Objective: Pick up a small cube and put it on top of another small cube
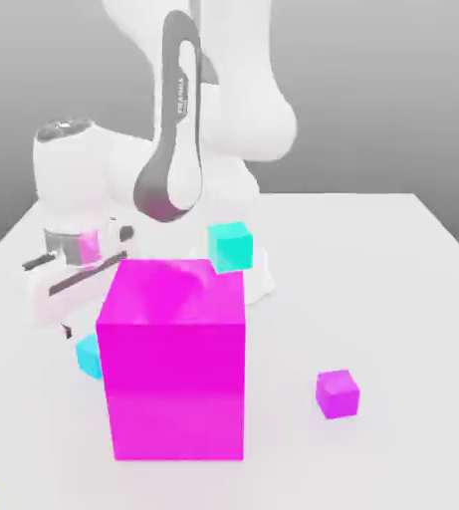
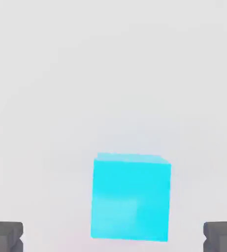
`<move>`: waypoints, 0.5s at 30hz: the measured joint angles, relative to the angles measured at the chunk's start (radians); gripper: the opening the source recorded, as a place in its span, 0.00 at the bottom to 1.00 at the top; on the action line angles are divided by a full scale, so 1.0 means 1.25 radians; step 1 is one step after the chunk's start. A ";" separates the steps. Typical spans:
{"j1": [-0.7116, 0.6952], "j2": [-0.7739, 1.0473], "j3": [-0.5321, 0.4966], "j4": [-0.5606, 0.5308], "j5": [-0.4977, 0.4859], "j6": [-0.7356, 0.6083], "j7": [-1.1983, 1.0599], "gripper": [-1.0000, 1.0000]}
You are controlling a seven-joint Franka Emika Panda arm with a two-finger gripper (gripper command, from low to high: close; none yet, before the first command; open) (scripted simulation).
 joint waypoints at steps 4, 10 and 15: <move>0.022 0.083 -0.036 0.016 -0.061 0.067 0.050 0.50; 0.052 0.202 -0.073 0.033 -0.077 0.166 0.057 0.00; 0.052 0.202 -0.073 0.033 -0.077 0.169 0.057 0.00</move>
